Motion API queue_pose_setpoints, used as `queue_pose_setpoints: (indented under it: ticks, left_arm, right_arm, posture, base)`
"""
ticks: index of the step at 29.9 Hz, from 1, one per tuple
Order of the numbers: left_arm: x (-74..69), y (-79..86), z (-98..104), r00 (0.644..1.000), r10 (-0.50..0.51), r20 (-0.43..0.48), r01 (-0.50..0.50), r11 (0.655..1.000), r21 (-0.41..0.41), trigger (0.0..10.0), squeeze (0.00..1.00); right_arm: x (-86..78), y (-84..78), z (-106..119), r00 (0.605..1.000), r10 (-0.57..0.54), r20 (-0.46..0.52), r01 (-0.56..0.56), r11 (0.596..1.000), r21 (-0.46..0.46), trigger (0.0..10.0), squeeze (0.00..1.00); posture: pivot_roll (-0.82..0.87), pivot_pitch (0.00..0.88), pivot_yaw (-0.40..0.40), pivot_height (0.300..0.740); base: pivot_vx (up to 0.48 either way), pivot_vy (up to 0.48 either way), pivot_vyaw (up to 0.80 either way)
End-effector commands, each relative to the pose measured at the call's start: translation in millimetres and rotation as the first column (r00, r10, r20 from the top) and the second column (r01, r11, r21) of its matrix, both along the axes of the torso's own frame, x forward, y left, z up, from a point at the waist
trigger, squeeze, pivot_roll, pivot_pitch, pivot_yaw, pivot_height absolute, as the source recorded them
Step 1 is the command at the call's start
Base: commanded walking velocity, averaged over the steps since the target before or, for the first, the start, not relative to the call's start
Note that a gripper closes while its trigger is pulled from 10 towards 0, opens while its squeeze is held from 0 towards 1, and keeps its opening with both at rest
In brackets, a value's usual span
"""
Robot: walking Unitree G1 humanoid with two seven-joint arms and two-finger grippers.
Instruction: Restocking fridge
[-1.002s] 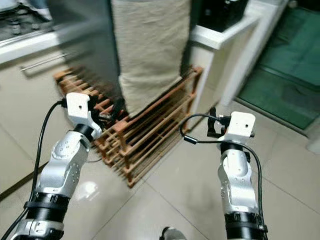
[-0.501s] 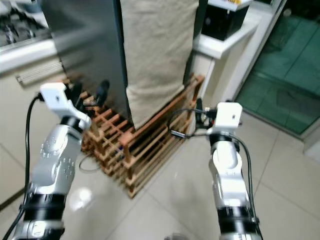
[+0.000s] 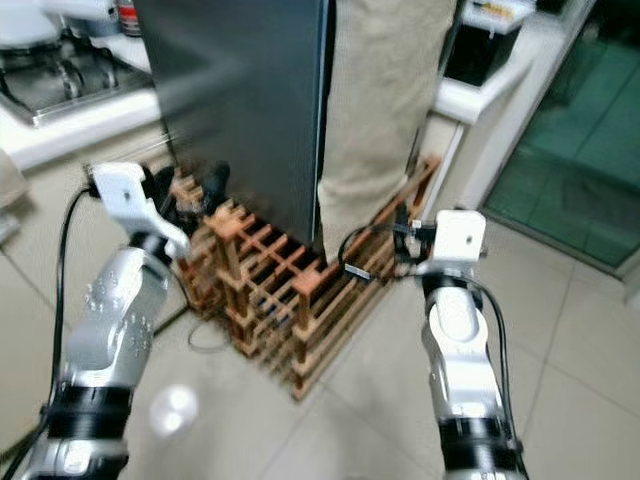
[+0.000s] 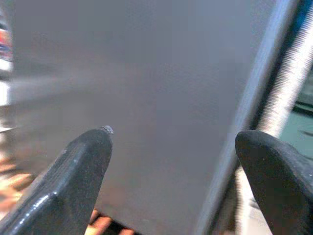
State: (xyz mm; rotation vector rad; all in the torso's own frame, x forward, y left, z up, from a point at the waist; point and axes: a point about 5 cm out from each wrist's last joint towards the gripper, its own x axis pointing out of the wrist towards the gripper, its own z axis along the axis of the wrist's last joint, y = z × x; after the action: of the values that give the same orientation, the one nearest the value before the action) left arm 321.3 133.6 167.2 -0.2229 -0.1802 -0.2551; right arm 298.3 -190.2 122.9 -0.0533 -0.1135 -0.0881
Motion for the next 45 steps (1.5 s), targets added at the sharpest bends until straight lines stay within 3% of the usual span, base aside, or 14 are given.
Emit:
queue_pose_setpoints:
  ticks: [1,11,16,22,27,30,34,45]
  left_arm:
    - [2.2,-11.1,6.1,0.998,-0.053,0.019,0.053,0.999,0.000,10.0,0.00]
    - [7.6,-14.7,8.2,0.999,-0.047,0.013,0.047,0.998,0.047,10.0,0.00]
    - [7.5,-13.4,8.9,0.999,-0.035,0.013,0.035,0.998,0.048,10.0,0.00]
    - [16.6,-34.9,11.7,0.999,-0.041,-0.012,0.042,0.994,0.103,10.0,0.00]
    - [24.4,-47.1,11.3,0.993,-0.116,-0.018,0.117,0.989,0.091,10.0,0.00]
    - [28.3,-46.8,9.3,0.993,-0.111,-0.037,0.114,0.990,0.084,10.0,0.00]
    - [36.2,-51.2,15.8,0.989,-0.133,-0.059,0.129,0.990,-0.058,10.0,0.00]
    - [51.4,-62.3,27.3,0.990,-0.139,-0.032,0.139,0.990,-0.008,10.0,0.00]
  right_arm:
    - [-2.3,-7.8,4.2,1.000,-0.027,0.011,0.027,1.000,-0.011,10.0,0.25]
    - [-2.2,-8.1,9.3,0.999,-0.038,0.032,0.038,0.999,-0.003,10.0,0.27]
    - [-3.2,-5.5,11.6,0.998,-0.034,0.047,0.035,0.999,-0.001,10.0,0.25]
    - [-2.4,-3.3,14.7,0.998,-0.041,0.056,0.040,0.999,0.004,10.0,0.24]
    - [-6.0,-4.4,13.8,0.998,-0.042,0.054,0.042,0.999,0.004,10.0,0.24]
    - [-8.1,-4.9,12.7,0.998,-0.042,0.049,0.043,0.999,-0.001,10.0,0.24]
    - [-13.3,-7.5,11.8,0.998,-0.048,0.041,0.049,0.999,-0.012,10.0,0.24]
    - [-19.0,-1.6,7.4,0.999,-0.048,0.025,0.048,0.999,-0.002,10.0,0.24]
  posture:
    - [-0.10,0.000,0.006,0.740]
    - [-0.11,0.000,0.039,0.740]
    - [-0.10,0.000,0.039,0.740]
    - [-0.10,0.000,0.040,0.740]
    - [-0.12,0.000,0.046,0.740]
    - [-0.13,0.000,0.049,0.740]
    - [-0.16,0.000,0.053,0.740]
    - [-0.15,0.014,0.064,0.740]
  base:
    - [0.000,0.000,-0.79]
    - [0.000,0.000,-0.79]
    - [0.000,0.000,0.00]
    - [0.000,0.000,0.00]
    - [0.000,0.000,0.00]
    - [0.000,0.000,0.00]
    - [0.000,0.000,0.00]
    - [0.000,0.000,0.00]
